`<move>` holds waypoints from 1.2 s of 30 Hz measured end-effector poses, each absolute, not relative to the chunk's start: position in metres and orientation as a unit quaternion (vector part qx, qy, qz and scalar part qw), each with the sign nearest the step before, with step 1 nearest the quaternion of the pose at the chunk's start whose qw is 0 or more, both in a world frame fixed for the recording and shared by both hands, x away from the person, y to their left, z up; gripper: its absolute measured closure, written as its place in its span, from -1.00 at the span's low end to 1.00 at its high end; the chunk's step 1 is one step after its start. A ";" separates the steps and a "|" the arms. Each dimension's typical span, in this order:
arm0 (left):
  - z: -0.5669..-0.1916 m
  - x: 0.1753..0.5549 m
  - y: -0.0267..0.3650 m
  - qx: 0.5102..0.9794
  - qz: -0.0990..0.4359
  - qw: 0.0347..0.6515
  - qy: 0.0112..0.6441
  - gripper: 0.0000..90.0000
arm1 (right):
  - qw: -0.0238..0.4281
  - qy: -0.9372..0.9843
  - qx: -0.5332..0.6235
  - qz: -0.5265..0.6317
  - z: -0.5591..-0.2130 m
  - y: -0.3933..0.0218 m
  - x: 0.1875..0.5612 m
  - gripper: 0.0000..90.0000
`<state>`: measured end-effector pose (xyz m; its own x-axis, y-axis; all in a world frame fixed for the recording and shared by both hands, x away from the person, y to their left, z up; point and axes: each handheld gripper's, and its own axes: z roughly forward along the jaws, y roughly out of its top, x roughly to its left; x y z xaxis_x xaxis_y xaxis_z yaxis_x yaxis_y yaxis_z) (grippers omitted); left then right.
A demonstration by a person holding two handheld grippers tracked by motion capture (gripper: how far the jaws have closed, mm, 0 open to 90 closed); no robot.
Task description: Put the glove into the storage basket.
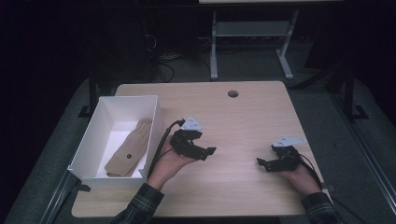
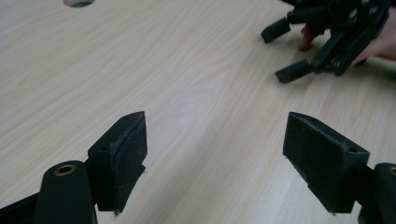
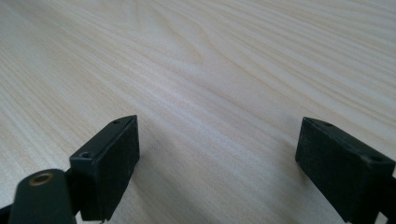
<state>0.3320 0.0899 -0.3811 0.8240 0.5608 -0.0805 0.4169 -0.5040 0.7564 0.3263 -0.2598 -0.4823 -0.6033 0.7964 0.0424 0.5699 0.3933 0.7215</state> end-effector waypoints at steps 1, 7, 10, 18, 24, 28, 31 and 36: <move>-0.386 0.331 0.089 0.864 0.090 0.409 0.281 -0.53 | 0.157 0.820 0.417 0.360 -0.482 -0.260 0.326 -0.71; -0.409 0.328 0.086 0.863 0.084 0.410 0.281 -0.53 | 0.157 0.820 0.417 0.360 -0.482 -0.260 0.326 -0.71; -0.420 0.327 0.084 0.868 0.084 0.403 0.277 -0.53 | 0.157 0.820 0.416 0.360 -0.482 -0.260 0.326 -0.71; -0.451 0.323 0.082 0.882 0.099 0.377 0.266 -0.53 | 0.157 0.820 0.416 0.360 -0.482 -0.260 0.326 -0.71; -0.467 0.323 0.079 0.886 0.102 0.365 0.265 -0.56 | 0.157 0.820 0.416 0.360 -0.482 -0.260 0.326 -0.71; -0.475 0.323 0.078 0.887 0.109 0.362 0.265 -0.62 | 0.157 0.820 0.416 0.360 -0.482 -0.260 0.326 -0.71; -0.478 0.323 0.080 0.883 0.111 0.373 0.261 -0.64 | 0.157 0.820 0.416 0.360 -0.482 -0.260 0.326 -0.71; -0.478 0.322 0.081 0.884 0.110 0.375 0.256 -0.66 | 0.157 0.820 0.416 0.360 -0.482 -0.260 0.326 -0.71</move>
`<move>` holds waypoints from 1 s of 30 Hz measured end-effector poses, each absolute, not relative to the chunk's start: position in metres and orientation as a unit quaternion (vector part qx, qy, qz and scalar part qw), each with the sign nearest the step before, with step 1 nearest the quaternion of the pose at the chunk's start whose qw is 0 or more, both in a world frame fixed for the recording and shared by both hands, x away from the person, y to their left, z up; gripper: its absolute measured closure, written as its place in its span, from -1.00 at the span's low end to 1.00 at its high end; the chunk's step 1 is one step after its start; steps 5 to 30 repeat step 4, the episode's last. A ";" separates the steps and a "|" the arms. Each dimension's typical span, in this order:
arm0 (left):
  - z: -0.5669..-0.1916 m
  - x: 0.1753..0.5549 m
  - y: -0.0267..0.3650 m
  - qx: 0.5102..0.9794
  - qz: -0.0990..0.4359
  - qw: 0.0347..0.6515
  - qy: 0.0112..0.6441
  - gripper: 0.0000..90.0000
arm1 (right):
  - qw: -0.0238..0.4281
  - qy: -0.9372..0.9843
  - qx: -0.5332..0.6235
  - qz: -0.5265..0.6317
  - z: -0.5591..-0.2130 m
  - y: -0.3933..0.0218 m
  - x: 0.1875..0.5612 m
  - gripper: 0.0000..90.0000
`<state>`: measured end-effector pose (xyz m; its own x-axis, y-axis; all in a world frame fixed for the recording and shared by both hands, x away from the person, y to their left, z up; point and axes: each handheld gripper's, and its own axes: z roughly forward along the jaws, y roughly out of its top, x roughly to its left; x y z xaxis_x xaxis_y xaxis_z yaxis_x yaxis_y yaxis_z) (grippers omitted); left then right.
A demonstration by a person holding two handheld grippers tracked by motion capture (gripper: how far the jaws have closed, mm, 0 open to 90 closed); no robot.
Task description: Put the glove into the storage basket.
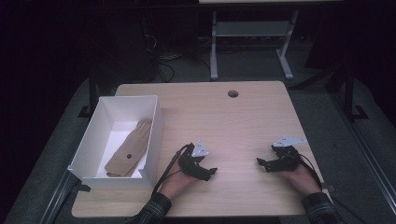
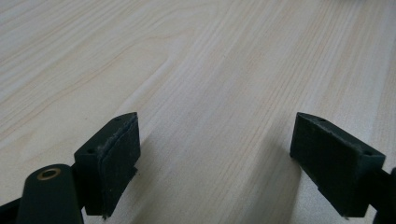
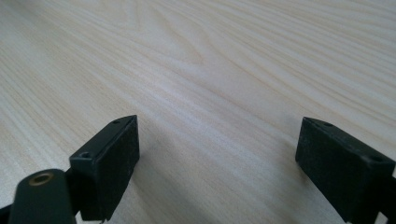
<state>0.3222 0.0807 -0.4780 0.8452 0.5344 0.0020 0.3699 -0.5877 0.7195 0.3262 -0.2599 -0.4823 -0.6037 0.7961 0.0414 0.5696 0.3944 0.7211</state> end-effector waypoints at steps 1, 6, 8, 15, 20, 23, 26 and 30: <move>-0.478 0.322 0.081 0.884 0.110 0.375 0.256 -0.66 | 0.158 0.820 0.417 0.360 -0.482 -0.260 0.326 -0.71; -0.478 0.322 0.081 0.885 0.107 0.375 0.253 -0.66 | 0.159 0.818 0.420 0.358 -0.482 -0.260 0.326 -0.72; -0.478 0.322 0.081 0.885 0.107 0.375 0.253 -0.66 | 0.159 0.818 0.420 0.358 -0.482 -0.260 0.326 -0.72; -0.478 0.322 0.081 0.885 0.107 0.375 0.253 -0.66 | 0.159 0.818 0.420 0.358 -0.482 -0.260 0.326 -0.72; -0.478 0.322 0.081 0.885 0.107 0.375 0.253 -0.66 | 0.159 0.818 0.420 0.358 -0.482 -0.260 0.326 -0.72; -0.478 0.322 0.081 0.885 0.107 0.375 0.253 -0.66 | 0.159 0.818 0.420 0.358 -0.482 -0.260 0.326 -0.72; -0.478 0.322 0.081 0.885 0.107 0.375 0.253 -0.66 | 0.159 0.818 0.420 0.358 -0.482 -0.260 0.326 -0.72; -0.478 0.322 0.081 0.885 0.107 0.375 0.253 -0.66 | 0.159 0.818 0.420 0.358 -0.482 -0.260 0.326 -0.72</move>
